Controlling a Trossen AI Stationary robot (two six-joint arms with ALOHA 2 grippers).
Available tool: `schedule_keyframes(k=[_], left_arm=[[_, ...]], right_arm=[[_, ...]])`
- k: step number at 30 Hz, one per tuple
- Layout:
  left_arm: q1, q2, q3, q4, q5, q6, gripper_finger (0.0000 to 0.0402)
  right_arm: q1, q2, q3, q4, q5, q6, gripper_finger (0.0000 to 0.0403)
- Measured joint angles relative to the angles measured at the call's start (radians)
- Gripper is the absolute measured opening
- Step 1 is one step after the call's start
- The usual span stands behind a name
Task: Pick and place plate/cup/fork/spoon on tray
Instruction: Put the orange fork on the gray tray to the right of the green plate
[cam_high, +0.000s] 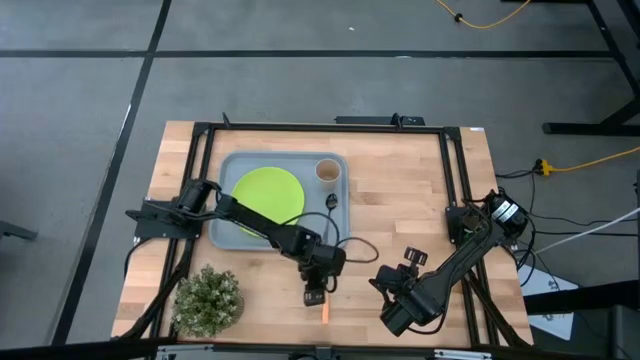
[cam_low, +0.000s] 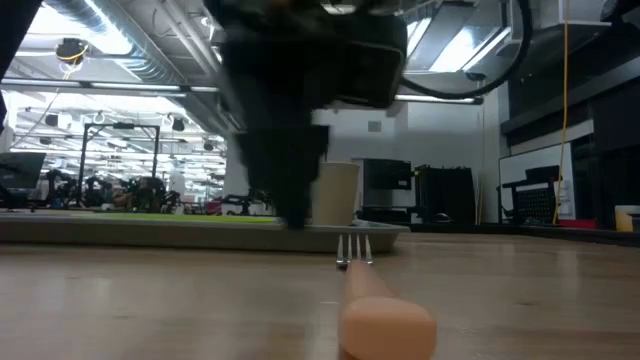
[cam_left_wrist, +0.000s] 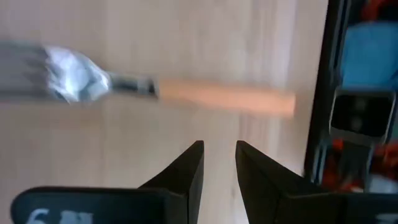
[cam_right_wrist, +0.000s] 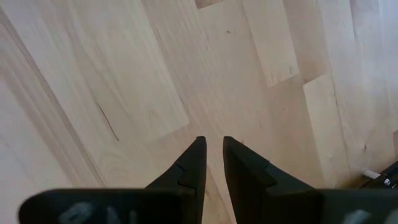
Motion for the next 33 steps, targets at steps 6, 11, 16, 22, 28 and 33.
schedule_keyframes(k=[6, 11, 16, 22, 28, 33], left_arm=[[-0.049, 0.014, 0.035, -0.004, 0.002, 0.013, 0.0086], [-0.09, 0.072, 0.034, 0.057, 0.029, -0.05, 0.0086], [-0.107, 0.097, 0.033, 0.102, 0.035, -0.085, 0.0086], [-0.098, 0.1, 0.033, 0.214, -0.016, -0.076, 0.0086], [-0.061, 0.099, 0.033, 0.266, -0.104, -0.033, 0.0086], [-0.044, 0.099, 0.076, 0.217, -0.079, -0.035, 0.0086]], right_arm=[[0.0, 0.0, 0.0, 0.0, 0.0, -0.002, 0.006], [0.0, 0.0, 0.0, 0.0, 0.0, -0.029, 0.006], [0.0, 0.0, 0.0, -0.001, 0.0, -0.029, 0.006], [0.0, 0.0, 0.0, -0.001, 0.0, -0.03, 0.006], [0.0, 0.0, 0.0, -0.002, -0.027, -0.052, 0.006], [0.0, 0.0, 0.0, -0.006, -0.034, -0.053, 0.006]])
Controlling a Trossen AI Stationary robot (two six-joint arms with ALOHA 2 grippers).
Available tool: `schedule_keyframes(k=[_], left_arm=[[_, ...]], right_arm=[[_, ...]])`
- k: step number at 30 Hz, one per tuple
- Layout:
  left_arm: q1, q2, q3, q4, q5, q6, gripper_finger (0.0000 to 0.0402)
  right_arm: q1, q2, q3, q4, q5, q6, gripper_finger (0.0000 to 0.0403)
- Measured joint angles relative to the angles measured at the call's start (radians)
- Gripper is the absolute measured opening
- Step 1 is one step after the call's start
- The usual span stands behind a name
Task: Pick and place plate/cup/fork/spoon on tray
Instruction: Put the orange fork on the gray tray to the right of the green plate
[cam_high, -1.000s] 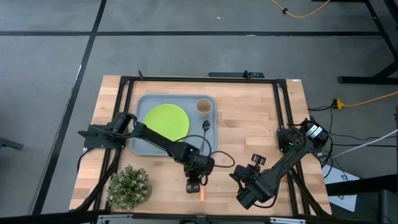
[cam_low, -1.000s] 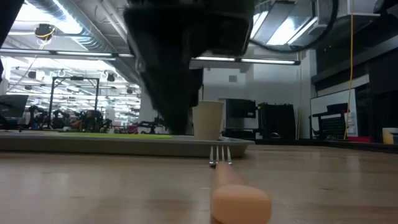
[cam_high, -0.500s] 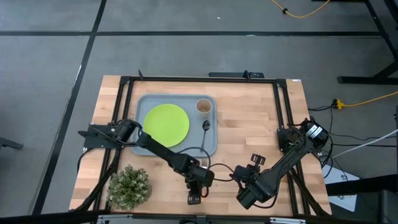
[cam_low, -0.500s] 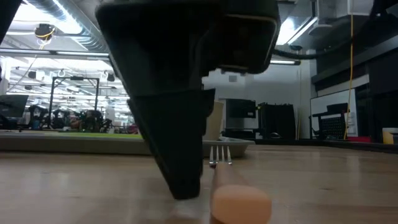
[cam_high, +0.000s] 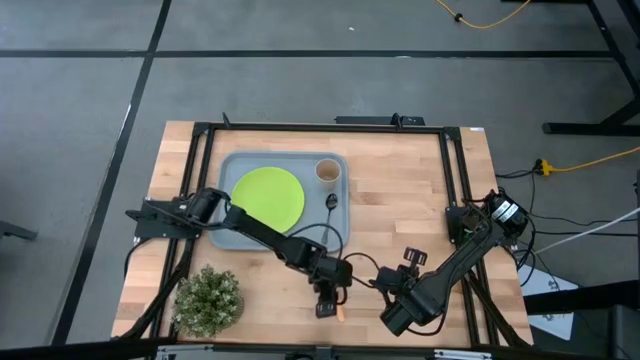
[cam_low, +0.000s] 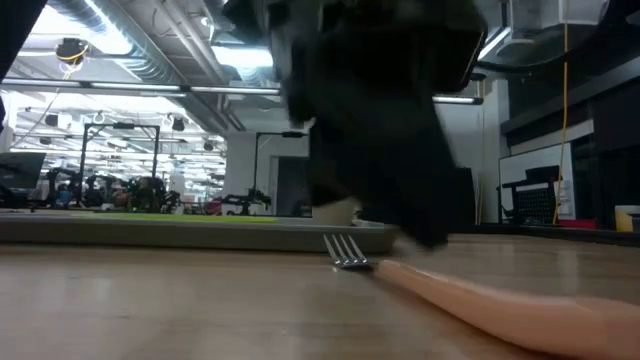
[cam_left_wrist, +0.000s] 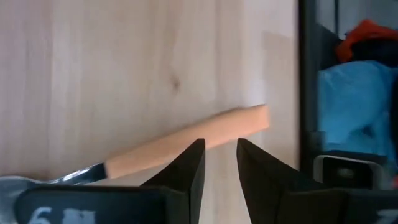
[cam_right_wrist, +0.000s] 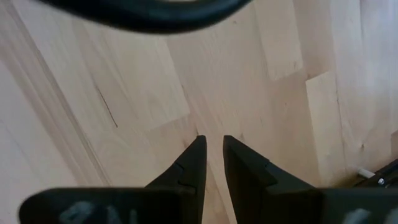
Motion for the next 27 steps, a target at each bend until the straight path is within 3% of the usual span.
schedule_keyframes(k=[7, 17, 27], left_arm=[[-0.045, 0.0, 0.116, -0.182, 0.059, -0.001, 0.0086], [-0.045, 0.094, 0.11, 0.008, 0.146, -0.053, 0.0086], [-0.027, 0.125, 0.112, -0.009, 0.109, -0.021, 0.0086]], right_arm=[[0.001, 0.0, 0.0, 0.002, 0.014, -0.002, 0.006], [0.004, 0.0, 0.0, -0.003, 0.011, -0.004, 0.006], [0.039, 0.0, 0.0, 0.0, -0.011, 0.0, 0.006]])
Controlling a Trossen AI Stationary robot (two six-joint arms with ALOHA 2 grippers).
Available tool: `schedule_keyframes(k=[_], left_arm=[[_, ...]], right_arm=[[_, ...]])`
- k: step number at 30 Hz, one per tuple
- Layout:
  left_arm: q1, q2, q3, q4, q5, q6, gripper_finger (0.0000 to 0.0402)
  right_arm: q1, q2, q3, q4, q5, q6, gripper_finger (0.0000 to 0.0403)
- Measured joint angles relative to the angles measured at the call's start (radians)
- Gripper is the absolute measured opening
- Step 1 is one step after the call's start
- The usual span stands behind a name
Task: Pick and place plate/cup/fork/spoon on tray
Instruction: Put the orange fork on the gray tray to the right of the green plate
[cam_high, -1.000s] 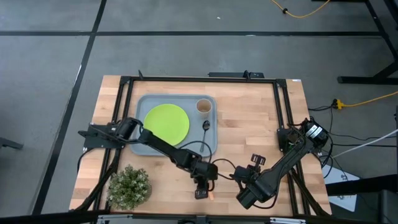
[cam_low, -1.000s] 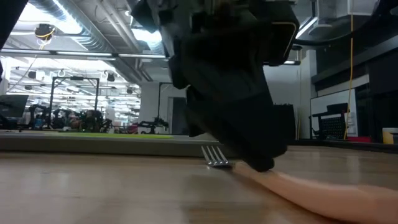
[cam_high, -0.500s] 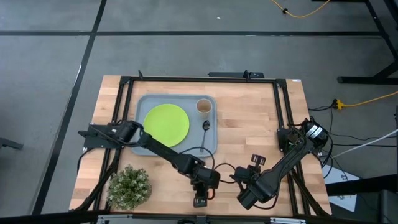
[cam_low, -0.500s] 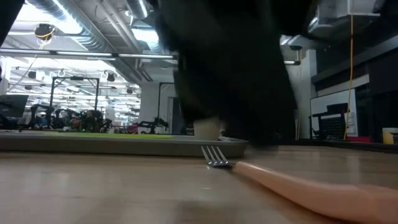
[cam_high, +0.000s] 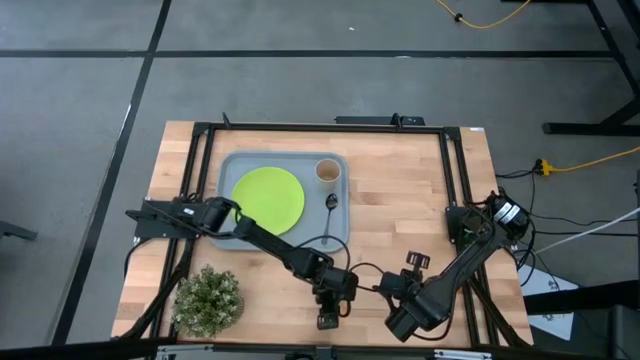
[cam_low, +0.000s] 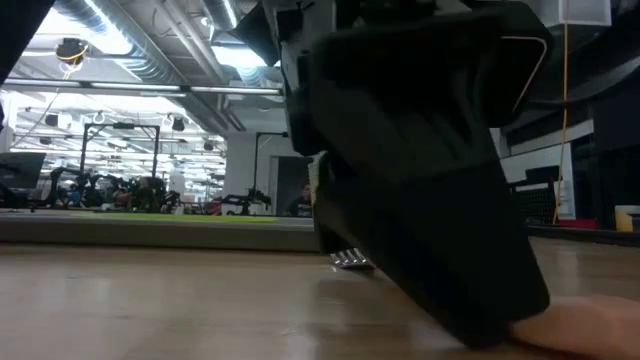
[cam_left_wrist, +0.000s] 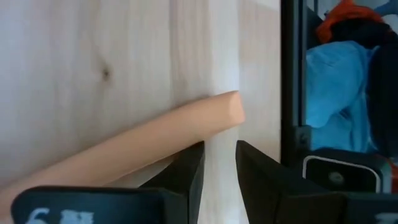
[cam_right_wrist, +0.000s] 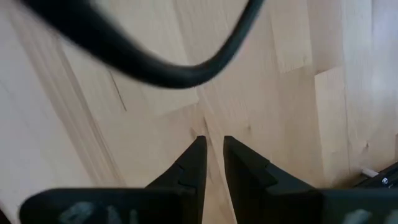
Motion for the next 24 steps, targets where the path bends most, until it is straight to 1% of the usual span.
schedule_keyframes(k=[6, 10, 14, 18, 22, 24], left_arm=[[0.035, 0.0, 0.0, 0.031, -0.078, 0.052, 0.0086], [0.06, 0.0, 0.0, 0.062, -0.092, 0.053, 0.0086], [0.056, -0.001, 0.0, 0.044, -0.048, 0.044, 0.0086], [0.04, -0.013, 0.0, 0.026, 0.005, -0.001, 0.0086], [0.034, -0.054, 0.014, -0.054, 0.091, -0.004, 0.0086], [0.042, -0.092, 0.024, -0.175, 0.134, 0.024, 0.0086]], right_arm=[[0.005, 0.0, 0.0, 0.0, 0.0, 0.0, 0.006], [0.005, 0.0, 0.0, 0.002, 0.0, 0.001, 0.006], [0.005, 0.0, 0.0, 0.004, 0.0, 0.001, 0.006], [0.005, 0.0, 0.0, 0.005, 0.001, 0.0, 0.006], [0.005, 0.0, 0.0, 0.007, 0.002, 0.001, 0.006], [0.006, 0.0, 0.0, 0.01, 0.001, 0.001, 0.006]])
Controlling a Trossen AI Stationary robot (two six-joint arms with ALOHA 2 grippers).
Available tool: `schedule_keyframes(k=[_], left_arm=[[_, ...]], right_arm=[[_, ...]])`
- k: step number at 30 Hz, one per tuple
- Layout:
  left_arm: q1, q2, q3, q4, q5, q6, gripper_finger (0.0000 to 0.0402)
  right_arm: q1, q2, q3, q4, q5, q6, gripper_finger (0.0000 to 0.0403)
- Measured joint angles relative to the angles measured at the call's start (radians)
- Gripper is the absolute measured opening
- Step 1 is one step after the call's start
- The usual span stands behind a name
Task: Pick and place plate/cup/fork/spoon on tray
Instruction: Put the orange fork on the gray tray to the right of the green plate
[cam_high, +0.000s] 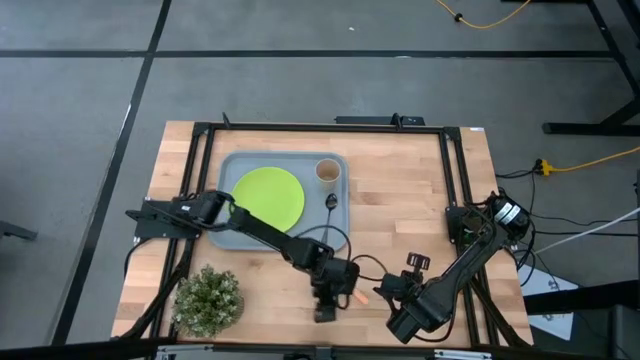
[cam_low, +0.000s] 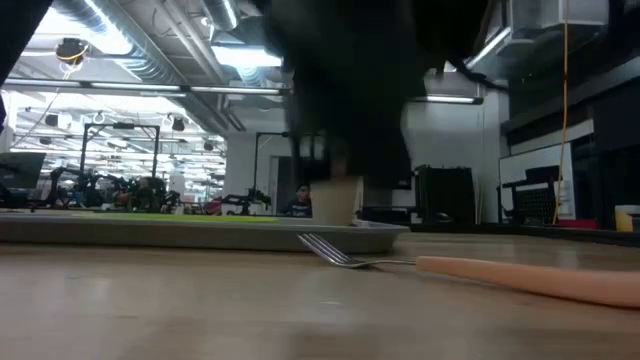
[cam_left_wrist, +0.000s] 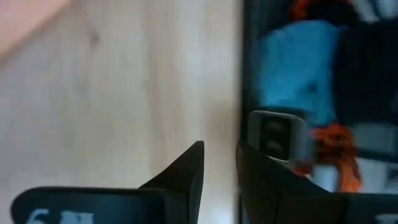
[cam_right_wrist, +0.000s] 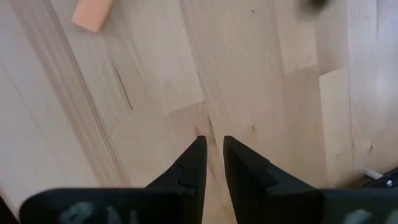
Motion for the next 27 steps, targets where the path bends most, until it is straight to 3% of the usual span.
schedule_keyframes(k=[2, 6, 10, 15, 22, 27], left_arm=[[0.013, -0.04, 0.017, -0.068, 0.031, 0.09, 0.0086], [0.033, -0.156, 0.018, -0.401, 0.082, 0.406, 0.0086], [0.05, -0.266, 0.016, -0.718, 0.007, 0.582, 0.0086], [0.093, -0.404, 0.008, -0.975, -0.162, 0.637, 0.0086], [0.155, -0.727, -0.145, -0.992, -0.285, 0.64, 0.0086], [0.191, -1.078, -0.421, -0.768, -0.408, 0.535, 0.0086]], right_arm=[[0.0, 0.0, 0.0, 0.003, 0.0, 0.0, 0.006], [0.0, 0.0, 0.0, 0.033, -0.001, 0.004, 0.006], [0.0, 0.0, 0.0, 0.081, -0.001, 0.006, 0.006], [-0.002, 0.0, 0.0, 0.163, 0.041, 0.004, 0.006], [-0.034, 0.0, 0.0, 0.177, 0.122, 0.043, 0.006], [-0.048, 0.0, 0.0, 0.159, 0.123, 0.051, 0.006]])
